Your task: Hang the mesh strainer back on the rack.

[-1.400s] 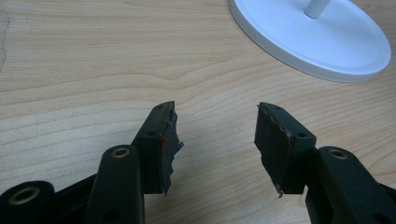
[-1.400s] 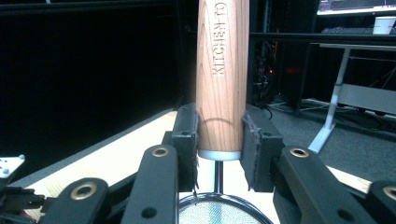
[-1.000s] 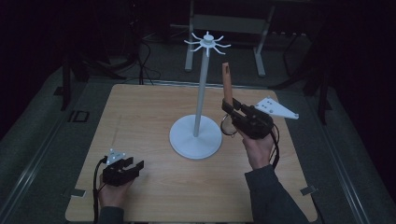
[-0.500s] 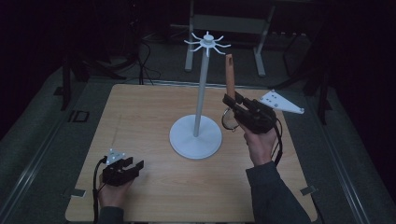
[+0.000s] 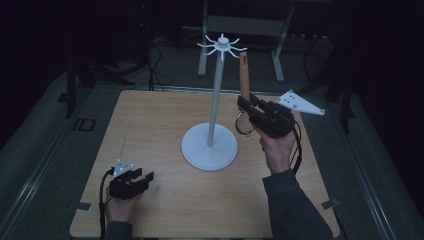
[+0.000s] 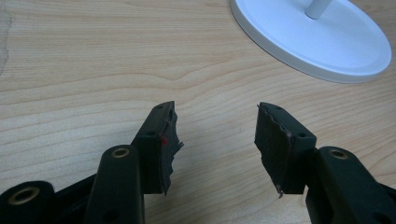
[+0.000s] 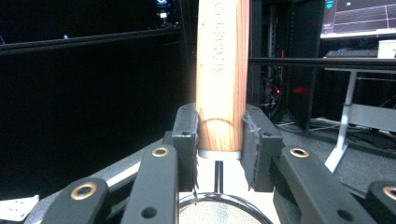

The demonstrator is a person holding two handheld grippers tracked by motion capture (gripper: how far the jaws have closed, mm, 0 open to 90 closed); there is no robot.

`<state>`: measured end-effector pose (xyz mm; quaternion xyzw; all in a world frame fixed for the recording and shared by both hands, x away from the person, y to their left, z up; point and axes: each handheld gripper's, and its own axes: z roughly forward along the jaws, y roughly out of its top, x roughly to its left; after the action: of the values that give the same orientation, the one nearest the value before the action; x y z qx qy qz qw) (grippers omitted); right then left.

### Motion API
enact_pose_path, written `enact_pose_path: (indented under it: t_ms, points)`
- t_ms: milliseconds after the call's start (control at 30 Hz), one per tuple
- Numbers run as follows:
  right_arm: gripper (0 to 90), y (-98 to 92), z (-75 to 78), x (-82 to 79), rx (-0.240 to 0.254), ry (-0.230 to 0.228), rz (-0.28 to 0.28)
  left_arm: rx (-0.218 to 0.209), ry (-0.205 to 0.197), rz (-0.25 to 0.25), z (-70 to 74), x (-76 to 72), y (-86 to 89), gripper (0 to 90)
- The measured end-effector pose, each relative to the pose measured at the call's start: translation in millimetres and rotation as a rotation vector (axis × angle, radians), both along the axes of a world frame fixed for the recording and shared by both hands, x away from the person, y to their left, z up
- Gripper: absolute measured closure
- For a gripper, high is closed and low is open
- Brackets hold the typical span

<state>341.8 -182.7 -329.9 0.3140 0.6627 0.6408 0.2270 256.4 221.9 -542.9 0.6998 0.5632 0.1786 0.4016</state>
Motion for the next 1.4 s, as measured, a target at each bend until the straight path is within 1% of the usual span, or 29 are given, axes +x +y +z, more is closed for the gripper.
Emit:
enact_pose_path:
  t_ms: [300,800,900,1400]
  points:
    - [69.3,3.1,2.5,4.7,0.005,0.011,0.013,0.001,0.0,0.001,0.2,-0.1,0.4,48.5]
    - [69.4,5.7,5.7,10.0,0.013,0.017,0.02,0.001,-0.001,0.003,0.2,0.0,0.6,48.5]
    - [69.3,6.2,6.4,11.4,0.008,0.018,0.022,0.002,0.001,0.003,0.1,0.0,0.4,48.5]
    - [69.3,10.6,6.0,18.5,0.012,0.049,0.041,0.001,0.001,0.002,0.0,-0.1,0.3,48.5]
